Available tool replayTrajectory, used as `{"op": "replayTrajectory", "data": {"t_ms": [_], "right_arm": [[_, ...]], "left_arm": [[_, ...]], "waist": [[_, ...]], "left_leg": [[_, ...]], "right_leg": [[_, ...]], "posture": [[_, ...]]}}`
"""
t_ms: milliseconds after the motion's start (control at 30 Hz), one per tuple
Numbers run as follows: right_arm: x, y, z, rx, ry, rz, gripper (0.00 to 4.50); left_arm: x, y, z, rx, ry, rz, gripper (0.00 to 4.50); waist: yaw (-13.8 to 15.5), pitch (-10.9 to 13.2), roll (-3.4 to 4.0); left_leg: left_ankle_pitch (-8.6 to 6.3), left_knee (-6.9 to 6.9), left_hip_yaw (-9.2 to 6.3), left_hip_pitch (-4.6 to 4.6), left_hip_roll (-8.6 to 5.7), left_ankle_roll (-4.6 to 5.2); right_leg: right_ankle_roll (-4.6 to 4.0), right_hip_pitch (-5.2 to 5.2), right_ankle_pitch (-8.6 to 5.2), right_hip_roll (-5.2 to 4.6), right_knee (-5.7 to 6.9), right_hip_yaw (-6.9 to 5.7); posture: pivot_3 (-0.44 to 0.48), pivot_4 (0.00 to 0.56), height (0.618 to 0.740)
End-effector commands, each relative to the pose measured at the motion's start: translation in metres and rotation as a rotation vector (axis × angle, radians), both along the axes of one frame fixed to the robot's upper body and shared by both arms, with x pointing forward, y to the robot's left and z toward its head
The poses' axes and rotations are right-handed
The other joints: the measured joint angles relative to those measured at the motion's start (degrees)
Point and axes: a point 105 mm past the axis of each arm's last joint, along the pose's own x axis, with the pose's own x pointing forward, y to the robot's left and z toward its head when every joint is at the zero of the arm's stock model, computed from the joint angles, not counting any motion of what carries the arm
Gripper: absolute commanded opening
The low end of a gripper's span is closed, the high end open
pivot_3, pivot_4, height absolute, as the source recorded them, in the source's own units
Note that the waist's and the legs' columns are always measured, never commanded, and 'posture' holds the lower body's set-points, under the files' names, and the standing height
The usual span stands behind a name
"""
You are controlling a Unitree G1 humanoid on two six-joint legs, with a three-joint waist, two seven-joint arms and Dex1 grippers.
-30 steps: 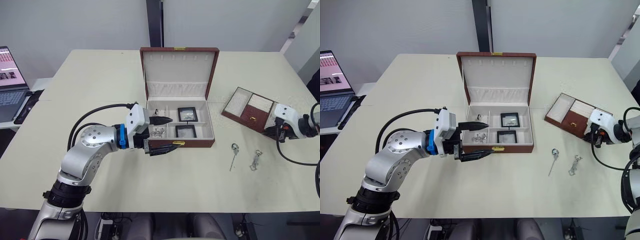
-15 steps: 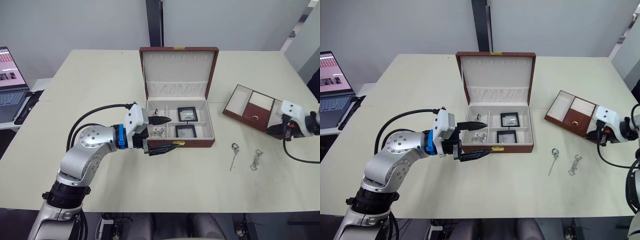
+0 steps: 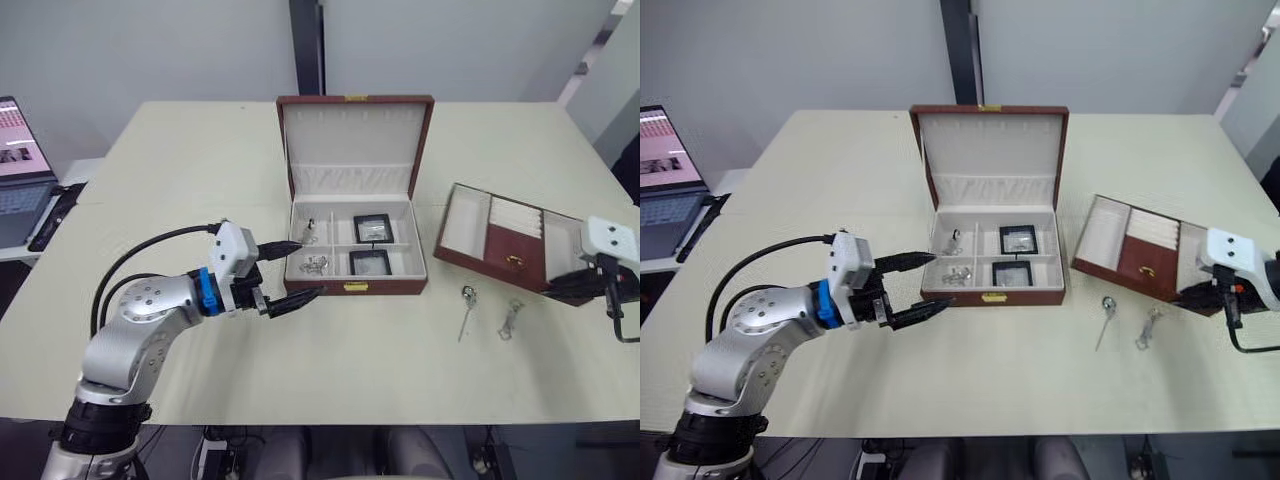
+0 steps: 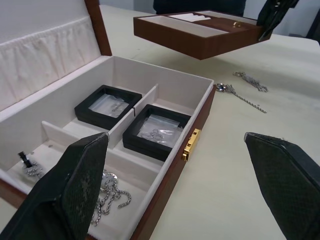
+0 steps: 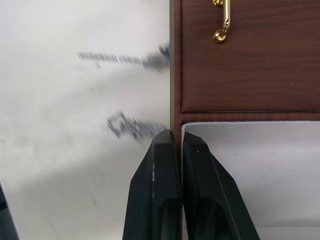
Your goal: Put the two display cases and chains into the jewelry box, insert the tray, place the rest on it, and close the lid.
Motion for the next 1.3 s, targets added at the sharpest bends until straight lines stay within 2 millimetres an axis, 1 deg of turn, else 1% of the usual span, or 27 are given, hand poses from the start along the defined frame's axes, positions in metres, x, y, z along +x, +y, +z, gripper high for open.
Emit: {"op": "replayTrajectory", "data": {"t_ms": [33,133,200,267,367,500,567,633,700,767,967,1300], "right_arm": [[-0.008,0.022,0.018,0.009,-0.048,0.048,0.01],[-0.006,0.041,0.020,0.006,-0.078,0.085,0.01],[0.003,0.055,0.023,-0.002,-0.111,0.103,0.01],[0.010,0.063,0.025,-0.014,-0.130,0.114,0.01],[0.015,0.081,0.027,-0.017,-0.115,0.190,0.01],[0.023,0.104,0.022,-0.026,-0.100,0.252,0.01],[0.033,0.118,0.019,-0.019,-0.109,0.254,0.01],[0.043,0.138,0.017,-0.004,-0.121,0.255,0.01],[0.048,0.150,0.018,0.004,-0.123,0.259,0.01],[0.050,0.157,0.019,0.003,-0.119,0.272,0.01],[0.053,0.169,0.017,-0.018,-0.107,0.306,0.01],[0.054,0.177,0.009,-0.076,-0.096,0.364,0.01]], "left_arm": [[-0.006,0.008,0.012,-0.018,-0.047,0.043,4.50],[-0.013,0.013,0.010,-0.034,-0.046,0.089,4.50],[-0.019,0.017,0.007,-0.039,-0.044,0.135,4.50],[-0.022,0.020,0.006,-0.038,-0.043,0.165,4.50],[-0.025,0.029,0.008,-0.053,-0.040,0.226,4.50],[-0.030,0.034,0.005,-0.061,-0.031,0.274,4.50],[-0.032,0.036,0.003,-0.070,-0.028,0.299,4.50],[-0.036,0.038,0.000,-0.078,-0.020,0.327,4.50],[-0.039,0.038,-0.003,-0.082,-0.015,0.345,4.50],[-0.042,0.039,-0.004,-0.086,-0.013,0.365,4.50],[-0.048,0.040,-0.007,-0.097,-0.009,0.412,4.50],[-0.050,0.036,-0.007,-0.110,-0.012,0.438,4.50]], "waist": [[0.23,0.00,-0.01],[0.27,0.00,-0.01],[0.01,0.01,-0.01],[0.03,0.01,-0.01],[0.09,0.02,-0.02],[0.13,0.03,-0.03],[0.15,0.02,-0.03],[-0.10,0.02,-0.03],[0.00,0.03,-0.03],[0.09,0.03,-0.03],[0.38,0.03,-0.08],[0.16,0.03,-0.08]], "left_leg": [[0.00,0.00,-0.02,-0.02,-0.01,0.00],[0.00,0.00,-0.03,-0.09,-0.06,0.00],[0.00,0.00,-0.04,-0.09,-0.06,0.00],[0.00,-0.01,-0.03,-0.04,-0.03,0.01],[0.00,-0.03,-0.09,-0.04,-0.01,0.00],[-0.01,-0.03,-0.08,-0.09,-0.03,0.01],[0.00,-0.02,-0.08,-0.09,-0.04,0.01],[0.00,-0.02,-0.08,-0.08,-0.03,0.00],[0.00,-0.02,-0.09,-0.08,-0.01,0.00],[0.00,-0.03,-0.13,-0.13,-0.02,0.00],[0.00,0.00,-0.16,-0.22,-0.08,0.00],[0.00,-0.02,-0.16,-0.20,-0.05,0.00]], "right_leg": [[0.00,0.00,0.00,0.00,-0.01,-0.02],[0.00,-0.02,0.00,-0.04,-0.07,-0.03],[0.00,-0.02,0.00,-0.05,-0.08,-0.03],[0.00,-0.02,0.00,-0.05,-0.06,-0.02],[0.00,-0.03,0.00,-0.01,-0.06,-0.07],[0.00,-0.04,0.00,-0.04,-0.13,-0.06],[0.00,-0.05,0.00,-0.06,-0.12,-0.07],[0.00,-0.05,0.00,-0.06,-0.09,-0.07],[-0.01,-0.08,0.00,-0.03,-0.07,-0.06],[-0.01,-0.11,0.00,-0.04,-0.08,-0.10],[-0.01,-0.14,0.01,-0.12,-0.11,-0.15],[-0.01,-0.16,0.00,-0.08,-0.09,-0.15]], "posture": [[0.000,0.150,0.740],[0.000,0.150,0.740],[0.000,0.150,0.740],[0.000,0.150,0.740],[0.000,0.150,0.740],[0.000,0.150,0.740],[0.000,0.150,0.740],[0.000,0.150,0.740],[0.000,0.150,0.740],[0.000,0.150,0.740],[0.000,0.150,0.740],[0.000,0.150,0.740]]}}
